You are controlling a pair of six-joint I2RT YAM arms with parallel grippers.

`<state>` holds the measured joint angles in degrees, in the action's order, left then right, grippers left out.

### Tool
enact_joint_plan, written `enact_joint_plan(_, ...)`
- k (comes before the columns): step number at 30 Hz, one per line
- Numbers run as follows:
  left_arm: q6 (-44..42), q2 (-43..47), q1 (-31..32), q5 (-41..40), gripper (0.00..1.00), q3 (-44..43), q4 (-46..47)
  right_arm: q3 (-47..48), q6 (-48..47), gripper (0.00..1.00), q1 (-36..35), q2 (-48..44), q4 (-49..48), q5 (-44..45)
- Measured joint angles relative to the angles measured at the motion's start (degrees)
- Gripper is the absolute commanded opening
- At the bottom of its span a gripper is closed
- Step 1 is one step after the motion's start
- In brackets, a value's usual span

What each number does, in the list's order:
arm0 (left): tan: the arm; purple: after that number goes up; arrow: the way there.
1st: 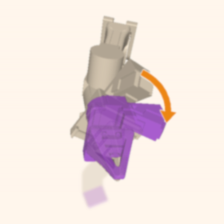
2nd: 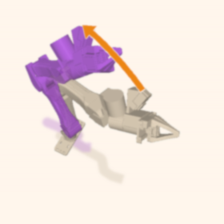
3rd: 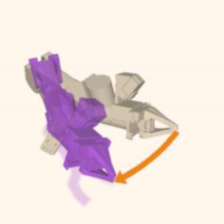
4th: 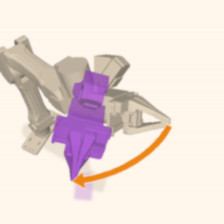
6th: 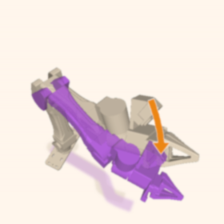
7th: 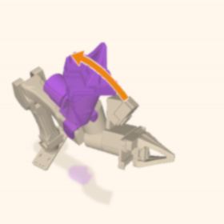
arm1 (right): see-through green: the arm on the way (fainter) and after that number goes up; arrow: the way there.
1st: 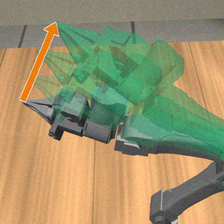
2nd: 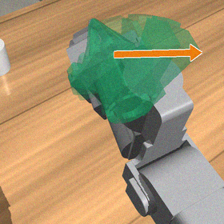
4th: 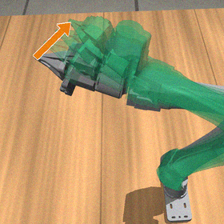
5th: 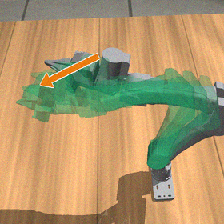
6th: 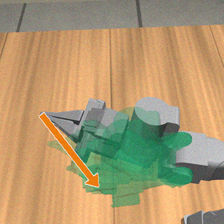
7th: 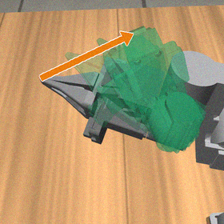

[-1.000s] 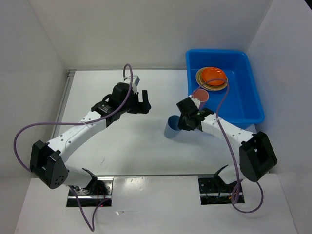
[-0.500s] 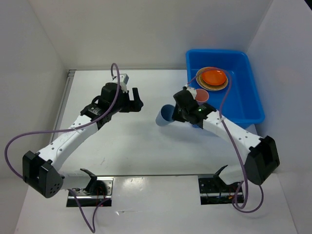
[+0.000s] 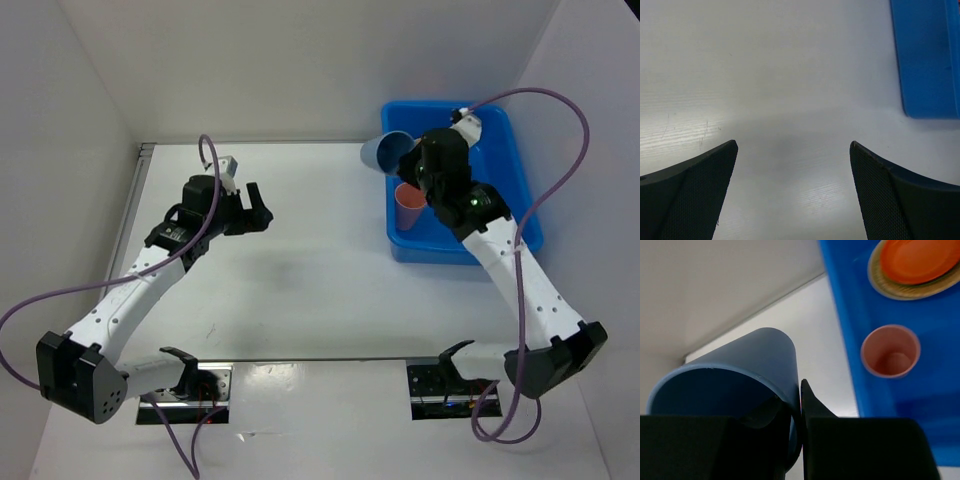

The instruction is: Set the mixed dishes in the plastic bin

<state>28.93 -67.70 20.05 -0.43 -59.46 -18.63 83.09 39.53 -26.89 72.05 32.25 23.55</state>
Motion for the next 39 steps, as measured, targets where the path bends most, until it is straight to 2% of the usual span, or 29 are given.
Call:
enact_joint_plan(7,0.0,0.3,-0.4,2.3,0.99,2.0,-1.0,5.3,-2.0,0.0,12.9,8.8,1.0,1.5)
enact_joint_plan(11,-0.1,0.3,-0.4,2.7,0.99,2.0,-1.1,8.0,-3.4,0.0,16.4,15.1,1.5,1.5)
enact_joint_plan(15,-0.1,0.3,-0.9,2.8,0.99,2.0,-1.1,8.1,-4.4,0.0,17.0,18.0,3.7,1.1)
enact_joint_plan(29,-0.1,-0.2,-1.0,3.8,0.99,2.1,-0.7,10.6,-7.7,0.0,17.2,17.7,10.3,0.9)
enact_joint_plan(39,-0.1,-0.2,-1.0,4.7,0.99,2.6,-0.6,6.9,-8.4,0.0,17.2,17.4,11.6,-0.5)
